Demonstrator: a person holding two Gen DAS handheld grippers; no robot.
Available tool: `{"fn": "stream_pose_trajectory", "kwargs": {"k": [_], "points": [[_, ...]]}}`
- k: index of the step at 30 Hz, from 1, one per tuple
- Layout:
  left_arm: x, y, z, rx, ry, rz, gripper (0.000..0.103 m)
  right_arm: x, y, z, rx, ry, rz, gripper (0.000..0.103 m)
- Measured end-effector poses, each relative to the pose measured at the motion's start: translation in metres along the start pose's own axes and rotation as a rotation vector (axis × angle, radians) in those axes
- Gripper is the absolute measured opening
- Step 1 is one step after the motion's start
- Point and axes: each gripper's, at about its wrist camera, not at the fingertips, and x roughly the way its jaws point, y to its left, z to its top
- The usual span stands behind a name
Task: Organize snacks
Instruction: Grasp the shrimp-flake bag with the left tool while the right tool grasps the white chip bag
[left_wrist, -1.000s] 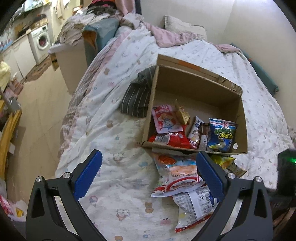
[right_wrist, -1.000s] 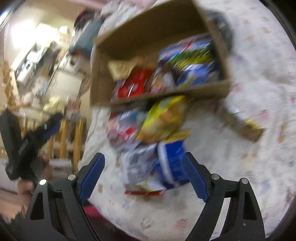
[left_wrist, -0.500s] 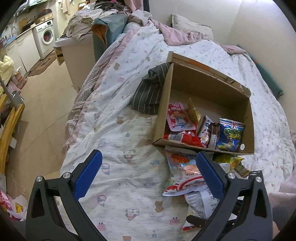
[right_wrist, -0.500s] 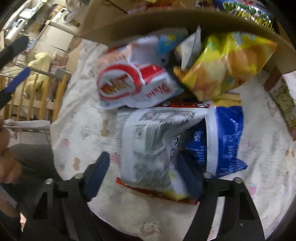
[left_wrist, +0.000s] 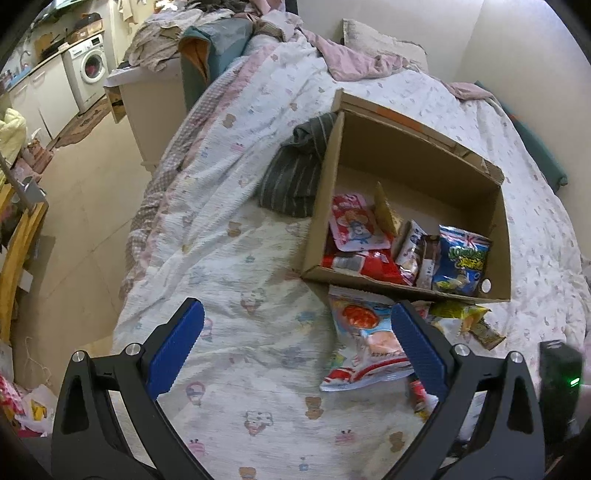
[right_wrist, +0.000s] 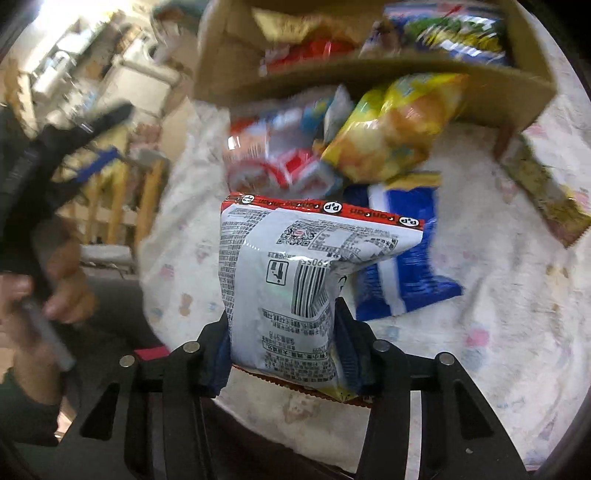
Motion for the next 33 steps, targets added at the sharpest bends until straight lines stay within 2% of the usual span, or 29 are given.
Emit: {"fn": "stream_pose_trajectory", "kwargs": {"k": [3, 6, 9, 15, 20, 23, 25, 27, 28, 33], "points": [[0.007, -0.007, -0.002, -0.006, 0.036, -0.009, 0.100, -0.033, -0.009, 0.001, 0.020, -0.120, 0.016, 0.050], [0.018, -0.018, -0.005, -0.011, 0.082, -0.022, 0.100, -0.058, -0.018, 0.003, 0.040, -0.245, -0.055, 0.050], [0.030, -0.032, -0.010, -0.005, 0.130, -0.035, 0.100, -0.070, -0.028, 0.003, 0.074, -0.306, -0.095, 0.050], [0.062, -0.059, -0.020, -0.003, 0.246, -0.078, 0.100, -0.070, -0.038, 0.001, 0.128, -0.332, -0.106, 0.050], [0.080, -0.076, -0.026, 0.045, 0.292, -0.026, 0.100, -0.071, -0.039, 0.000, 0.136, -0.332, -0.110, 0.050], [0.087, -0.073, -0.028, 0.028, 0.331, -0.040, 0.100, -0.070, -0.041, 0.001, 0.151, -0.330, -0.115, 0.050], [0.087, -0.071, -0.028, 0.013, 0.333, -0.037, 0.090, -0.071, -0.042, 0.002, 0.155, -0.331, -0.114, 0.050], [0.089, -0.068, -0.029, 0.010, 0.348, -0.043, 0.060, -0.071, -0.041, 0.001, 0.150, -0.332, -0.115, 0.050], [0.090, -0.068, -0.030, 0.011, 0.367, -0.063, 0.055, -0.071, -0.040, 0.002, 0.147, -0.333, -0.117, 0.050], [0.077, -0.067, -0.031, 0.036, 0.353, -0.079, 0.050, -0.069, -0.042, 0.004, 0.152, -0.329, -0.123, 0.050]]}}
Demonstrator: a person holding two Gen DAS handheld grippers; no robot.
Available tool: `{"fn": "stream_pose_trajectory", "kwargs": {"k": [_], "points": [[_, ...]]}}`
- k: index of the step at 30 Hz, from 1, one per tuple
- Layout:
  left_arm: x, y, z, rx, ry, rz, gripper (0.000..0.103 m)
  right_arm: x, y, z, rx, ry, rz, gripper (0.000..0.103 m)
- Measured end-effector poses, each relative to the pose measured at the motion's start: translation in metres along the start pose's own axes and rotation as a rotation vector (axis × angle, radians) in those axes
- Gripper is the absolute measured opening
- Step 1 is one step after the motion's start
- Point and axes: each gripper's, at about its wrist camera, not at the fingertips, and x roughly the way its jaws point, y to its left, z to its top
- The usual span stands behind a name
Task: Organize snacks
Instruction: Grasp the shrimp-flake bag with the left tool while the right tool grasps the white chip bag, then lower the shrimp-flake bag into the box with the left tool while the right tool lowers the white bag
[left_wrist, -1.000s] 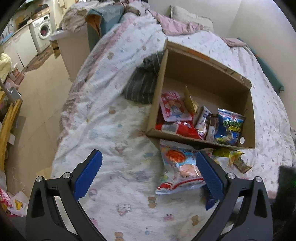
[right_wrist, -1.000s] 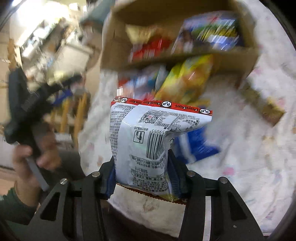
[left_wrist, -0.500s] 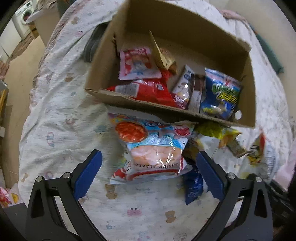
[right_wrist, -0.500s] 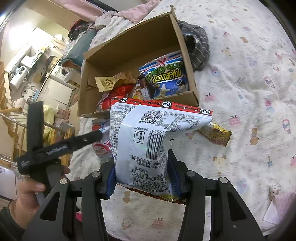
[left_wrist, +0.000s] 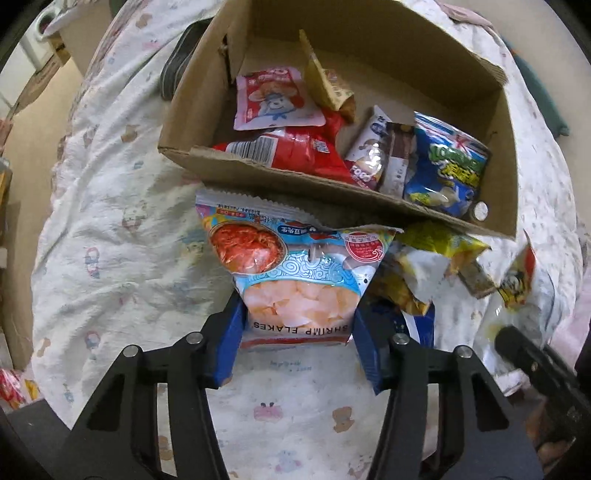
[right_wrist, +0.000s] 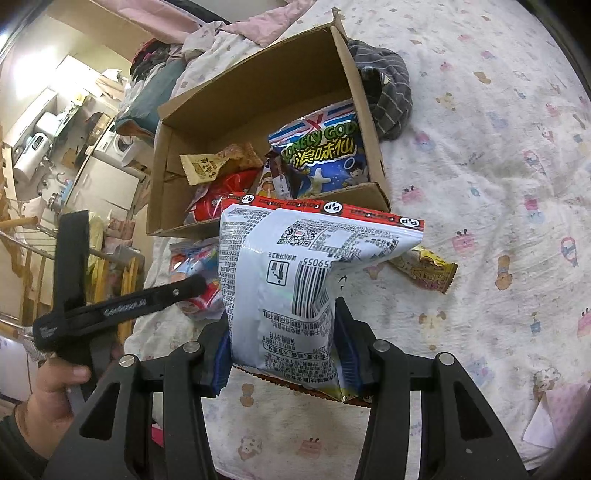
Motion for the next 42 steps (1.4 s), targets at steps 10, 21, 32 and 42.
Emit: {"fn": "stream_pose_trajectory", "kwargs": {"k": [10, 21, 32, 42], "points": [[-0.019, 0.023, -0.010, 0.004, -0.054, 0.052, 0.050, 0.004, 0.016, 0.006, -0.025, -0.016, 0.010, 0.050], [-0.085, 0.032, -0.018, 0.041, -0.201, 0.065, 0.050, -0.022, 0.036, 0.018, -0.064, -0.117, 0.051, 0.050], [-0.135, 0.002, 0.028, 0.118, -0.369, 0.064, 0.050, -0.049, 0.035, 0.060, -0.034, -0.229, 0.089, 0.050], [-0.122, -0.020, 0.078, 0.143, -0.405, 0.049, 0.050, -0.022, 0.056, 0.117, -0.086, -0.214, 0.036, 0.050]]}}
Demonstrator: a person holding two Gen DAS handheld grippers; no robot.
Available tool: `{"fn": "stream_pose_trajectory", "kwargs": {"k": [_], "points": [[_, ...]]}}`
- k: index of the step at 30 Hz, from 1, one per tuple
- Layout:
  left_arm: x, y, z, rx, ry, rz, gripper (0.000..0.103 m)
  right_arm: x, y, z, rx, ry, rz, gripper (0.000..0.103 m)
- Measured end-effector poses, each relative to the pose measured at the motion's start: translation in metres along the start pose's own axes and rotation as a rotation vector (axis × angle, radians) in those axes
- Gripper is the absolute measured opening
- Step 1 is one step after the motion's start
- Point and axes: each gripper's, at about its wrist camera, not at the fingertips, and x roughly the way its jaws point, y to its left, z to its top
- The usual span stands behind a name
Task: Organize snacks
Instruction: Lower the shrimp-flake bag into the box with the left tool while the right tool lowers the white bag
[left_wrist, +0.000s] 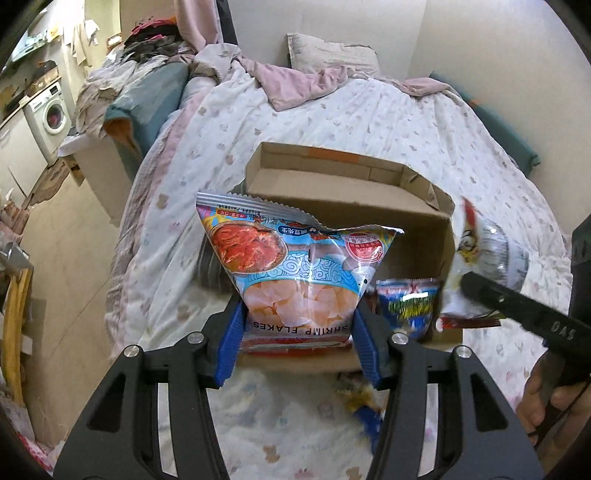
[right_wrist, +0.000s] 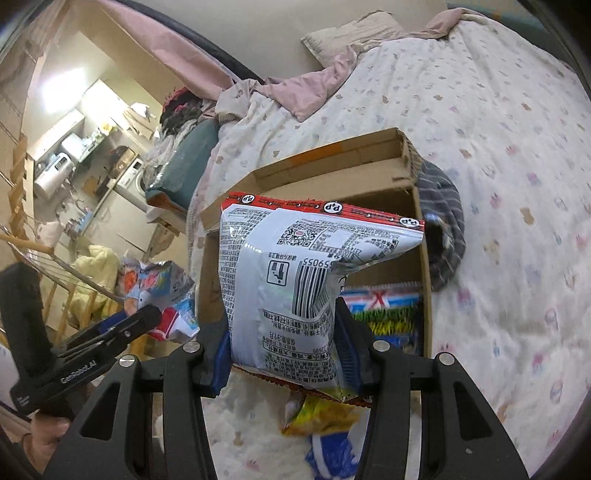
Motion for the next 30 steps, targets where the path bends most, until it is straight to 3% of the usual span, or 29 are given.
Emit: {"fn": "stream_pose_trajectory", "kwargs": {"k": [5, 11, 22, 30], "points": [[0.031, -0.010, 0.007, 0.034, -0.031, 0.015, 0.050, 0.020, -0.009, 0.002, -0.019, 0.002, -0.028, 0.050], [0.065, -0.016, 0.006, 0.046, 0.057, -0.033, 0.050, 0.042, -0.024, 0.001, 0.001, 0.036, -0.072, 0.050], [0.075, -0.009, 0.007, -0.008, 0.076, -0.063, 0.050, 0.061, -0.026, 0.004, 0.014, 0.075, -0.078, 0.051], [0.070, -0.014, 0.007, 0.016, 0.056, -0.066, 0.051, 0.063, -0.035, 0.005, 0.049, 0.085, -0.086, 0.052]]}}
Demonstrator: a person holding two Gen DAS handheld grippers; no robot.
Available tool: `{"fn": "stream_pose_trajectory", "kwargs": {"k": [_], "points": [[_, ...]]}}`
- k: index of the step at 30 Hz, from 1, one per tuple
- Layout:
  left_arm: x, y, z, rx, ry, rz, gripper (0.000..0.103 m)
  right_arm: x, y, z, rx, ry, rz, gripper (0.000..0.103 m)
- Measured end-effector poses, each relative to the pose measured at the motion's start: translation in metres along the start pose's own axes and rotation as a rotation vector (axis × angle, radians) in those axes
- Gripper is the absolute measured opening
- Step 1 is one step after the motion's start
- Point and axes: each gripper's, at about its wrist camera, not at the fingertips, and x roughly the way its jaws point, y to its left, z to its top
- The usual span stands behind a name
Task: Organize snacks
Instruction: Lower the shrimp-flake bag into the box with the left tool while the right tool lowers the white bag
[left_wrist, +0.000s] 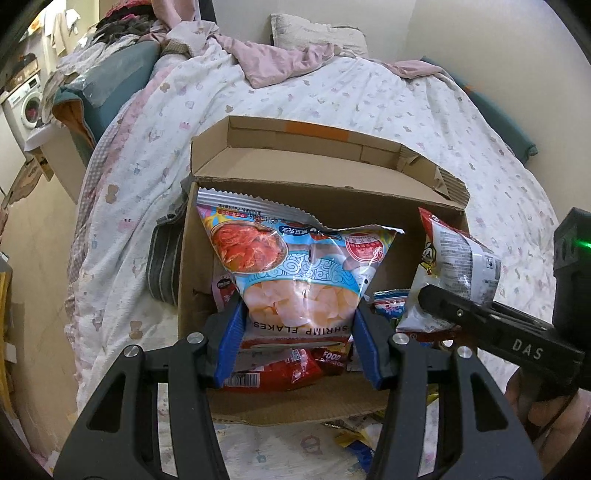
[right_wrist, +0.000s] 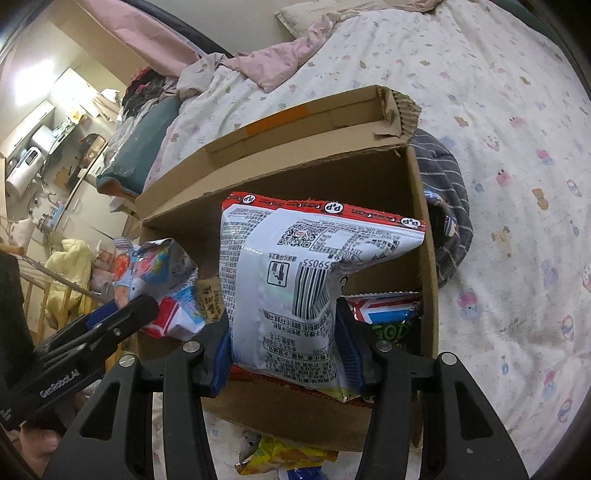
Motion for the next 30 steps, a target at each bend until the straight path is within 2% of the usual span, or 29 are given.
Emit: {"fn": "stream_pose_trajectory", "kwargs": {"k": [16, 26, 28, 30], "points": [[-0.007, -0.001, -0.001, 0.016, -0.037, 0.003, 0.051, -0.003, -0.004, 0.002, 0.015, -0.011, 0.005, 0.053], [-0.007, -0.003, -0.001, 0.027, -0.030, 0.004, 0.051, -0.007, -0.001, 0.003, 0.006, -0.031, 0.027, 0.053], [-0.007, -0.005, -0.001, 0.033, -0.023, 0.002, 0.058, -0.008, -0.001, 0.003, 0.007, -0.037, 0.034, 0.054], [-0.011, -0.008, -0.001, 0.039, -0.039, 0.004, 0.080, -0.010, -0.001, 0.004, 0.009, -0.045, 0.040, 0.064]]}}
